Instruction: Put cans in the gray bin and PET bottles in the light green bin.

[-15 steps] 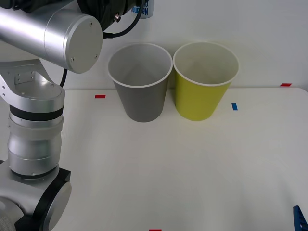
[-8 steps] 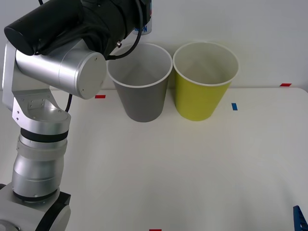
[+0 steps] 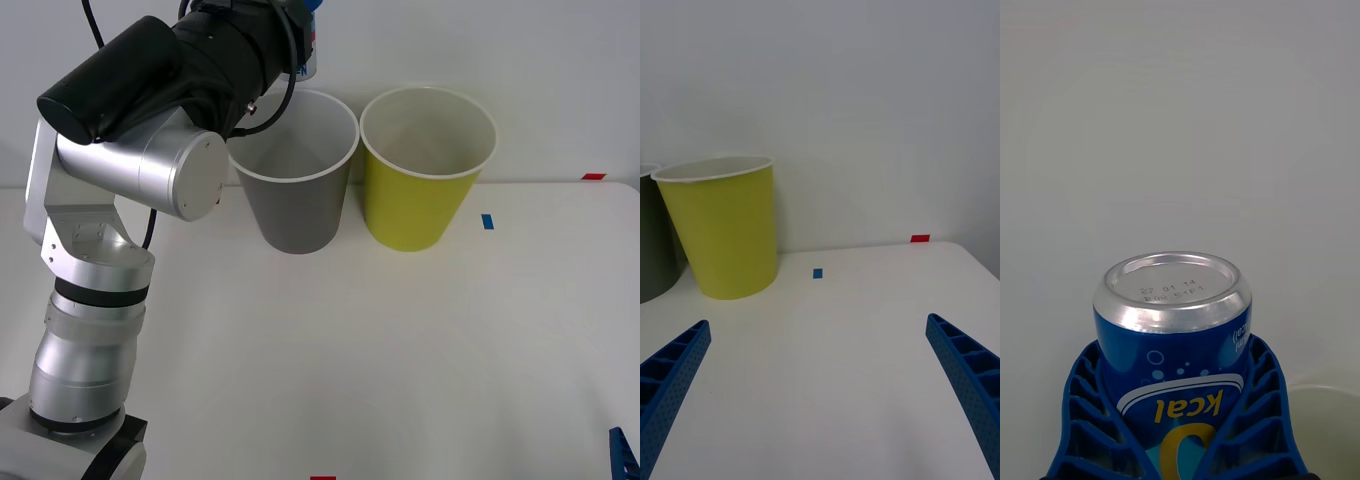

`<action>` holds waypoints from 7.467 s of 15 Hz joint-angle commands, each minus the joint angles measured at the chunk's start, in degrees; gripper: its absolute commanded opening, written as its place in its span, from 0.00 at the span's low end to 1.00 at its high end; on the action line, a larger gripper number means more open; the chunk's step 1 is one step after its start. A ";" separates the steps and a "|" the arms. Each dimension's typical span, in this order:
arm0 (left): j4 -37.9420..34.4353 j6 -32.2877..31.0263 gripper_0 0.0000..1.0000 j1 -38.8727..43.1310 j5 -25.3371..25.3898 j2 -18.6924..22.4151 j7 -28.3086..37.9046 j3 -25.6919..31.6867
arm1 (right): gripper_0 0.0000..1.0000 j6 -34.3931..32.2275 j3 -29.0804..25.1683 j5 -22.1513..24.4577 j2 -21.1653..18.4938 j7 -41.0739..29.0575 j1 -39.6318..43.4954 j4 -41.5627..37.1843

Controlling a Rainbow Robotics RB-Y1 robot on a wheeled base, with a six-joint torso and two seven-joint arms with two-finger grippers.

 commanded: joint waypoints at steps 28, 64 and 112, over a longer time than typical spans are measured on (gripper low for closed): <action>5.39 -5.62 1.00 0.00 -6.41 0.90 -0.06 -3.55 | 1.00 0.00 0.00 0.00 0.00 0.00 0.00 0.00; -37.94 -15.20 1.00 62.75 -1.93 9.60 0.73 3.83 | 1.00 0.00 0.00 0.00 0.00 0.00 0.00 0.00; -6.38 -89.38 1.00 102.48 -6.76 12.94 -0.24 -6.10 | 1.00 0.00 0.00 0.00 0.00 0.00 0.00 0.00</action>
